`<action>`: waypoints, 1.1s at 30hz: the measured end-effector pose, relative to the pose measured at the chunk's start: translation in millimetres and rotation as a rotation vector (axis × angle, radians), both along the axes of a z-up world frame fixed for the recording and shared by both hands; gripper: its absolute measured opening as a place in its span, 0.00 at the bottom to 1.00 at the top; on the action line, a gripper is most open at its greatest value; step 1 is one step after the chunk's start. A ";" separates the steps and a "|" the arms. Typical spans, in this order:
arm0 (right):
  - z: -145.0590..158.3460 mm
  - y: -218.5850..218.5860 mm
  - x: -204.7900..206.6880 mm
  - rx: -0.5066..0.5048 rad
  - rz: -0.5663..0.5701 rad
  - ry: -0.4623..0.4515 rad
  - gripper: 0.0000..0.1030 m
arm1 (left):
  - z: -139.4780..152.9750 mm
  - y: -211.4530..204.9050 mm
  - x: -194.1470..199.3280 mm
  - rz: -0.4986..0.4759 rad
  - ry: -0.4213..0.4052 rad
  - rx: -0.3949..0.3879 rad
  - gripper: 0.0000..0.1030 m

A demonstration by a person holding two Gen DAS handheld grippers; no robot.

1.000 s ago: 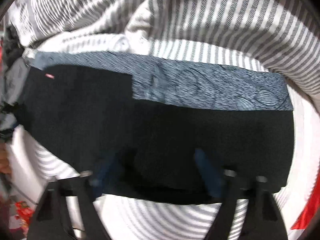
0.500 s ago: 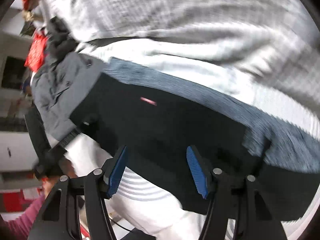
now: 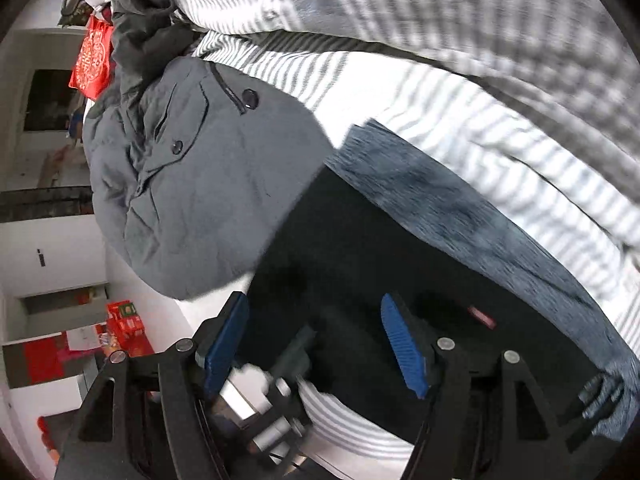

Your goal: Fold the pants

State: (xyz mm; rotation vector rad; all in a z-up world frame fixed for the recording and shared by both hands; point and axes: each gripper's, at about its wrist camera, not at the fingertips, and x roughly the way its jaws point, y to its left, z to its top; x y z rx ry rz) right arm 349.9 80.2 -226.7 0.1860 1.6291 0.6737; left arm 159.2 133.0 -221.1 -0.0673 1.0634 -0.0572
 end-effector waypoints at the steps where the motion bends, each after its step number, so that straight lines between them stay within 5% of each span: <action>1: -1.2 4.3 2.7 0.003 0.007 0.006 0.71 | 0.3 -0.6 -0.5 -0.011 -0.005 0.006 0.25; 9: -23.3 56.5 12.5 -0.149 0.178 0.045 0.70 | 2.3 -8.2 -0.4 -0.087 -0.037 0.056 0.25; 11: -28.3 62.7 5.8 -0.230 0.239 0.020 0.48 | 2.5 -8.3 0.3 -0.091 -0.033 0.055 0.25; 12: -28.2 63.0 4.0 -0.238 0.252 0.008 0.45 | 1.6 -8.1 1.3 -0.091 -0.022 0.049 0.25; 14: -25.3 57.0 3.5 -0.204 0.233 0.017 0.22 | 3.5 -9.4 0.8 -0.096 -0.023 0.045 0.25; 16: -18.2 46.7 3.7 -0.150 0.197 0.018 0.15 | 9.4 -14.8 0.5 -0.111 -0.037 0.053 0.25; 33: 71.6 -128.8 -30.7 0.325 -0.174 -0.087 0.11 | 103.0 -101.3 -19.8 -0.288 -0.183 0.068 0.25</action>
